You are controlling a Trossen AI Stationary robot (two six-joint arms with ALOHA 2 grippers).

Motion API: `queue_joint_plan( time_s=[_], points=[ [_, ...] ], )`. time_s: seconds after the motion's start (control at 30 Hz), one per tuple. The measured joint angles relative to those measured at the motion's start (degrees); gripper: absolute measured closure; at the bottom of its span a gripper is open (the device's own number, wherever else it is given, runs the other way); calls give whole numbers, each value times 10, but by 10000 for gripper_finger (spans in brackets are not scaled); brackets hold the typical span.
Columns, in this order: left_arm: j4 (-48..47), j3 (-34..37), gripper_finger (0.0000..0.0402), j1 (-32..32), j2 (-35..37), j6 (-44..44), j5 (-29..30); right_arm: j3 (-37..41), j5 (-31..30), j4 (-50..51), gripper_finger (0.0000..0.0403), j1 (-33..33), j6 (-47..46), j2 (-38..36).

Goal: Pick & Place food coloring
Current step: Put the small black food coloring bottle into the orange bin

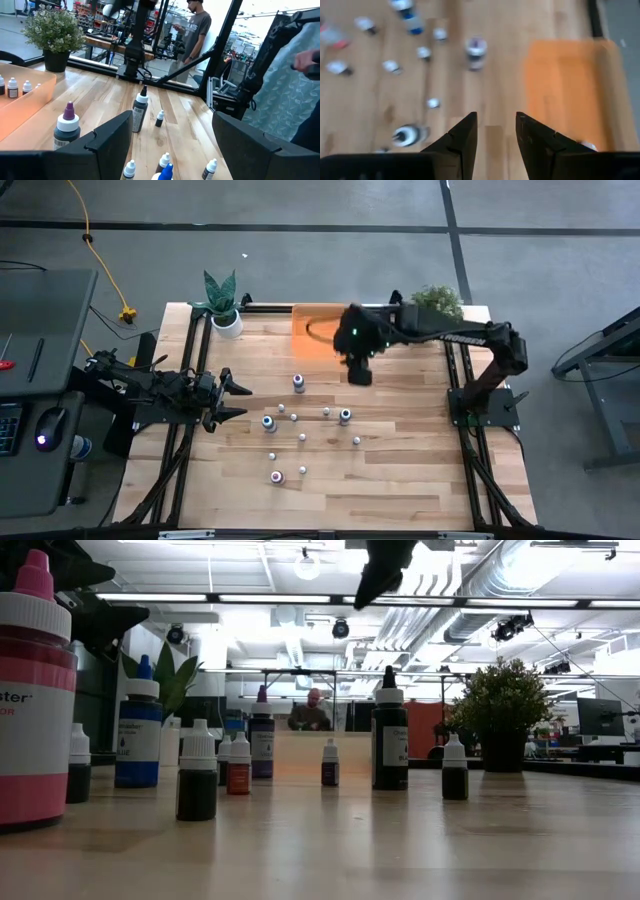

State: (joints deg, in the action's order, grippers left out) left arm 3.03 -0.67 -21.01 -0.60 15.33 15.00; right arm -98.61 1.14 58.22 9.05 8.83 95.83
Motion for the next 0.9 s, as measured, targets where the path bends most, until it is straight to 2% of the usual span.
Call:
queue_joint_plan(
  time_s=[0.23, 0.57, 0.9],
  points=[
    [0, 0, 130, 0, 0, 0, 0, 1, 10, 35, 279, -90, 62, 5],
    [0, 0, 130, 0, 0, 0, 0, 1, 5, 108, 279, -155, -13, 38],
    [0, 0, 130, 0, 0, 0, 0, 1, 28, -1, 279, -212, 30, 106]
  ],
)
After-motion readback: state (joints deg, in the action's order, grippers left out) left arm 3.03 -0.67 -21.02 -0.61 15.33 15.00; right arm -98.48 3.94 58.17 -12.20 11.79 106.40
